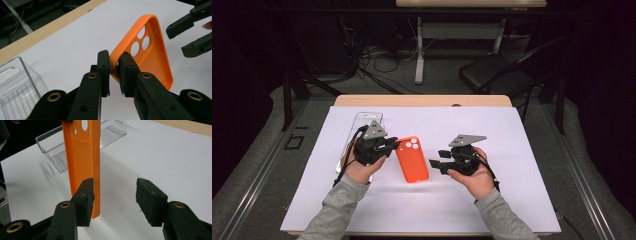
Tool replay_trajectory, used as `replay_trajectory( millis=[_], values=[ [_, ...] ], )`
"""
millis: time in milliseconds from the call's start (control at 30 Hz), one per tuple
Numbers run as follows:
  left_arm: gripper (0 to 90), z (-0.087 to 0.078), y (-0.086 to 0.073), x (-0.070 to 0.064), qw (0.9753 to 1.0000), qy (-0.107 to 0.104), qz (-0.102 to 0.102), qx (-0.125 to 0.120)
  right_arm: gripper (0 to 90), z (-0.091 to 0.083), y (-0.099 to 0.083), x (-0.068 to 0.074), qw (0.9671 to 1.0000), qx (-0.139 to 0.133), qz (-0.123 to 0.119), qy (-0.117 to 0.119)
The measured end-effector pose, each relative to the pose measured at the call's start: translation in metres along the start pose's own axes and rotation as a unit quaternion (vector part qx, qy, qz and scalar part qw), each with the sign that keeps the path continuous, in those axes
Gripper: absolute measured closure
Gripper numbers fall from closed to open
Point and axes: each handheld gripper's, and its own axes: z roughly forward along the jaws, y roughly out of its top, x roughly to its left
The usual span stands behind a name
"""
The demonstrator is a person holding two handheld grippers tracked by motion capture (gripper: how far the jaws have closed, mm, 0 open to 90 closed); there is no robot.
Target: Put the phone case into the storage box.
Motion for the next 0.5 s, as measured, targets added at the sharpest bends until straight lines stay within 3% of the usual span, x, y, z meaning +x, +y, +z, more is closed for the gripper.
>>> replay_trajectory(
  millis=[200, 500],
  values=[
    [80.3, -0.003, 0.002, 0.005, 1.0000, 0.003, -0.001, -0.004, 50.1, -0.002, 0.000, -0.003, 1.0000, 0.003, 0.009, -0.002],
    [80.3, -0.004, 0.011, 0.017, 1.0000, -0.001, -0.006, -0.001, 44.0, -0.006, -0.002, -0.008, 0.9999, 0.010, 0.011, -0.002]
  ],
)
